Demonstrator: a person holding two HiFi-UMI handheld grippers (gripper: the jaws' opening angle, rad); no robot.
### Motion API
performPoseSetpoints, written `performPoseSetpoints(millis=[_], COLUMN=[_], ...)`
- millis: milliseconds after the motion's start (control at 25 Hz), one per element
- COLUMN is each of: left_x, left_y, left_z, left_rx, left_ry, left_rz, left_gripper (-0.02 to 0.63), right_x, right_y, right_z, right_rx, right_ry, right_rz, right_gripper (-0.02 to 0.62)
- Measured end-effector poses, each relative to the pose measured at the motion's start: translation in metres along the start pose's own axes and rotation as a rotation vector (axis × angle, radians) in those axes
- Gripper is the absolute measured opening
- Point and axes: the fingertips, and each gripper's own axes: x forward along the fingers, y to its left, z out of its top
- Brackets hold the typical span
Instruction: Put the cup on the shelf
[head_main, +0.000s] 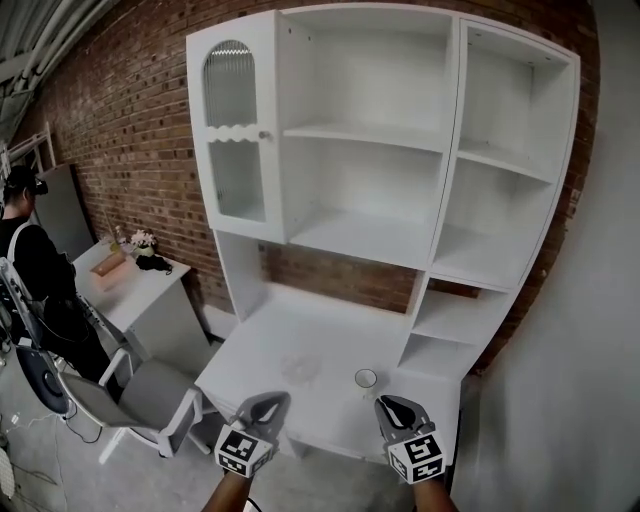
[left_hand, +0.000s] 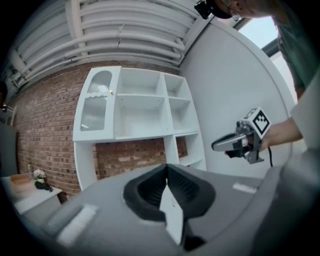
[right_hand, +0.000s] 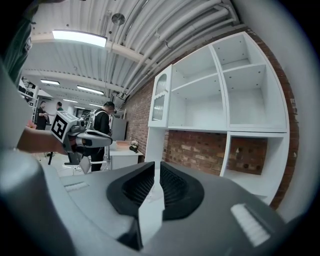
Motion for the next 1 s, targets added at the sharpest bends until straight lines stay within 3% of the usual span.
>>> performPoseSetpoints(millis=[560, 1000], left_x=[0.007, 0.027], left_y=[0.047, 0.067], left_z=[-0.017, -0.025], left_rx=[-0.029, -0.031], left_ry=[0.002, 0.055], left_rz=[0.004, 0.128], left_gripper=[0.004, 0.004], right_x=[0.052, 0.103], right_y=[0.013, -0.009], right_z=[0.006, -0.005], right_rx=[-0.002, 0.011], right_ry=[0.014, 0.022], right_rz=[0.013, 0.152], right_gripper=[0.040, 0.040])
